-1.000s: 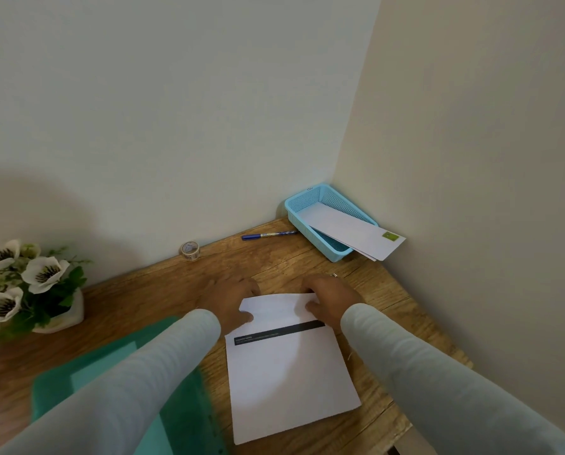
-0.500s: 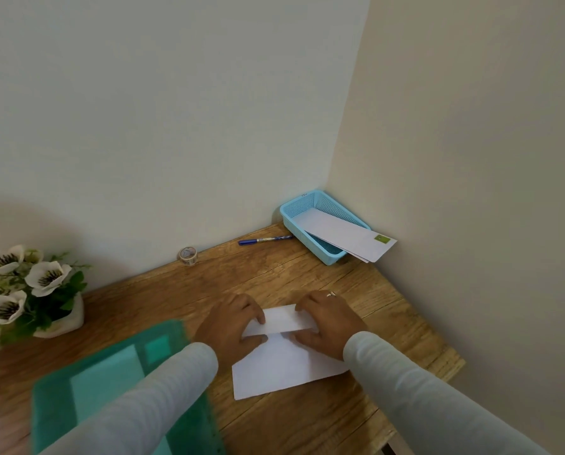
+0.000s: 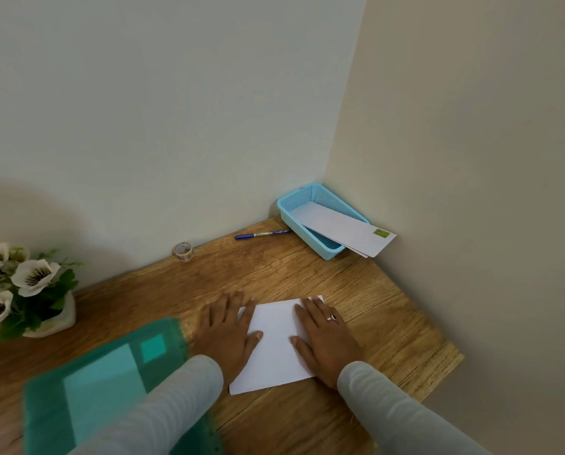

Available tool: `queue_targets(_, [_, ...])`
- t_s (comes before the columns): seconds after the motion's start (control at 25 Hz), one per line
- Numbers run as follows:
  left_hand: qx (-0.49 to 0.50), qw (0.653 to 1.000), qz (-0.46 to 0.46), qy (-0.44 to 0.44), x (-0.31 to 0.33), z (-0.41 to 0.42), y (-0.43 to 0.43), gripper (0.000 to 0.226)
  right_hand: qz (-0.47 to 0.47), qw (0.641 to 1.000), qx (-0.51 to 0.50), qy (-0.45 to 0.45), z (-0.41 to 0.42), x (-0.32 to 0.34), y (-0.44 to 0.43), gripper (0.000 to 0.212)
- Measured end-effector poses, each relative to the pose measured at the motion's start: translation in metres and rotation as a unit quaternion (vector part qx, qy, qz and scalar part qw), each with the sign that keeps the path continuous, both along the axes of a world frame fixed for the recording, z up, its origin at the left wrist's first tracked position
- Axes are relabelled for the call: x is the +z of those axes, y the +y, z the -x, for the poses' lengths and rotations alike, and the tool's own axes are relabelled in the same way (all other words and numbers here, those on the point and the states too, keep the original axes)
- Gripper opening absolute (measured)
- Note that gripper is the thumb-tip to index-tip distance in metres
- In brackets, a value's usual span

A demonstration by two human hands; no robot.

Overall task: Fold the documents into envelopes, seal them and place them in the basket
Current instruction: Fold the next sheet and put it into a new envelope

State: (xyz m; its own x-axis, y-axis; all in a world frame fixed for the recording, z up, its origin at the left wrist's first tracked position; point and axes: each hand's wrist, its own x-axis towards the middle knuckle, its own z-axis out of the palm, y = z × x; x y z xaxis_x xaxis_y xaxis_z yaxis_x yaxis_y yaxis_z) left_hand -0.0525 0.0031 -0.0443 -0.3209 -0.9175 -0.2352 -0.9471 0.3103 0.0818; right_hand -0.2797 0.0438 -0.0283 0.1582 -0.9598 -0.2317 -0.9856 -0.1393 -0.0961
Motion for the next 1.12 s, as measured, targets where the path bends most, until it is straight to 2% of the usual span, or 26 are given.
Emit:
queue_targets(0.16, [0.002,1.0,0.0,-0.01,-0.001,-0.002,0.002,0.076,-0.005,0.999,0.041,-0.008,-0.037,-0.002,0.0,0.077])
queue_targets(0.32, [-0.007,1.0,-0.003,-0.005,-0.006,-0.003,0.002,0.093,-0.014,0.995,0.101,-0.011,-0.058,-0.007,-0.006,0.076])
queue_targets(0.6, [0.028,0.999,0.002,-0.023,-0.001,0.003,0.003,0.101,-0.034,0.999,-0.003,0.039,0.025,-0.005,-0.011,0.093])
queue_targets(0.68, [0.013,1.0,0.0,-0.028,0.004,0.017,0.005,0.097,-0.042,0.999,-0.007,0.033,0.029,-0.003,-0.011,0.098])
queue_targets(0.84, [-0.06,0.998,-0.021,-0.018,0.008,0.052,0.006,0.07,-0.044,0.999,-0.011,0.028,0.026,-0.004,-0.013,0.099])
queue_targets(1.04, [-0.014,0.998,-0.012,-0.052,0.005,0.02,0.003,0.077,-0.043,0.999,-0.005,0.026,0.031,-0.005,-0.015,0.098])
queue_targets(1.12, [0.019,0.998,-0.014,-0.061,0.008,-0.004,0.001,0.077,-0.043,0.999,-0.003,0.033,0.031,-0.005,-0.014,0.09])
